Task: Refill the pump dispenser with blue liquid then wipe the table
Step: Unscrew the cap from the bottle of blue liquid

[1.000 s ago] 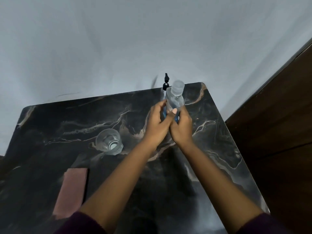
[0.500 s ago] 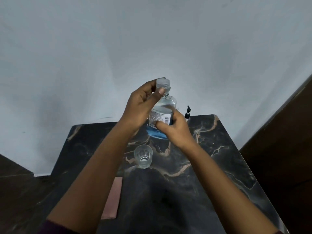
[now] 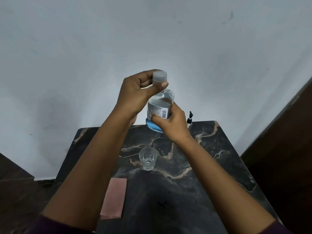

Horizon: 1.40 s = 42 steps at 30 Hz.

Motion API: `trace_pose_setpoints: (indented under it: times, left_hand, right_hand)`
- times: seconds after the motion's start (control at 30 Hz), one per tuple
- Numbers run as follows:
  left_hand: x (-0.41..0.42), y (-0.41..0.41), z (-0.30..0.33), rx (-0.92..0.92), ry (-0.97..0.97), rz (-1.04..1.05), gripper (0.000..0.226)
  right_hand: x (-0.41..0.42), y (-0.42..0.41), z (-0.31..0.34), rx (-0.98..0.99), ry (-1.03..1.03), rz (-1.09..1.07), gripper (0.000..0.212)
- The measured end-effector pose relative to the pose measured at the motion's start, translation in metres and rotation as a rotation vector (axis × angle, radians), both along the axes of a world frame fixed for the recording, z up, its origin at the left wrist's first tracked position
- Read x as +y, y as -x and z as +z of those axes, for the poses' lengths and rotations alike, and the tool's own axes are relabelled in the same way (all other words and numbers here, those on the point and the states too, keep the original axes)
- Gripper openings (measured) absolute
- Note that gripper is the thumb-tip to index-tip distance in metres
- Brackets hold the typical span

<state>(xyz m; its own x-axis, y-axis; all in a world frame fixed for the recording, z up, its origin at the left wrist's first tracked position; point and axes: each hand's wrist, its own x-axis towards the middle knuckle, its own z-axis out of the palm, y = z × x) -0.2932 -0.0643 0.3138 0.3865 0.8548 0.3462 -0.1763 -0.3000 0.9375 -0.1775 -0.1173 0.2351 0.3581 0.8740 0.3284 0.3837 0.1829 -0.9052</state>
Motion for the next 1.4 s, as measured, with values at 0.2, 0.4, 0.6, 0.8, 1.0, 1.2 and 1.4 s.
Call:
trace_pose_setpoints:
  times: [0.2,0.4,0.6,0.8,1.0,1.2,1.4]
  left_hand:
    - [-0.011,-0.013,0.008,-0.022,0.014,0.226,0.035]
    - [-0.021,-0.018,0.005,-0.051,0.065,0.309,0.038]
    - [-0.031,-0.013,0.007,0.078,-0.034,0.324,0.035]
    - [-0.017,0.016,0.028,0.120,-0.053,-0.248,0.034]
    - [-0.021,0.019,0.026,0.142,-0.137,-0.244,0.030]
    - [-0.031,0.016,0.018,0.084,-0.152,-0.127,0.026]
    - [-0.041,0.011,0.017,0.076,-0.163,0.003,0.025]
  right_hand:
    - [-0.003,0.005,0.005,0.012,-0.048,-0.080,0.041]
    - [-0.009,0.007,0.005,0.054,-0.069,-0.114,0.038]
    - [-0.018,0.011,0.005,0.105,-0.044,-0.085,0.034]
    - [-0.028,0.000,0.014,0.091,0.039,0.105,0.037]
    - [-0.034,0.001,0.020,0.073,0.035,0.160,0.035]
    - [-0.037,0.014,0.015,0.060,-0.030,0.027,0.042]
    - [-0.036,0.017,0.012,-0.009,-0.048,-0.098,0.040]
